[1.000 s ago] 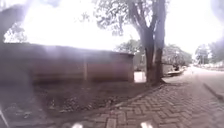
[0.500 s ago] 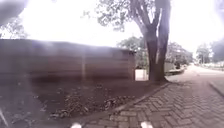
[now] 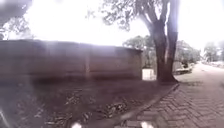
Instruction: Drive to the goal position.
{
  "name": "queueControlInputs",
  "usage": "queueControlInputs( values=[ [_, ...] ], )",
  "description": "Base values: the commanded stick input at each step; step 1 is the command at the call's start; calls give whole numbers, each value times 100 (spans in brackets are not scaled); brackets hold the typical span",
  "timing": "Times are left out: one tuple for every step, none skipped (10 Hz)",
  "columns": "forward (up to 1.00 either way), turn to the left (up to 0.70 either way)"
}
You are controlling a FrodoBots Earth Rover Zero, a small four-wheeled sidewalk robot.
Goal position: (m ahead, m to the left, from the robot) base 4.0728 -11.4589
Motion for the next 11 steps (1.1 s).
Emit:
queueControlInputs(
  values=[
    [-50,1],
    [-50,0],
    [-50,0],
    [0,11],
    [0,11],
    [0,11],
    [0,11],
    [0,12],
    [0,11],
    [0,10],
    [0,11]
  ],
)
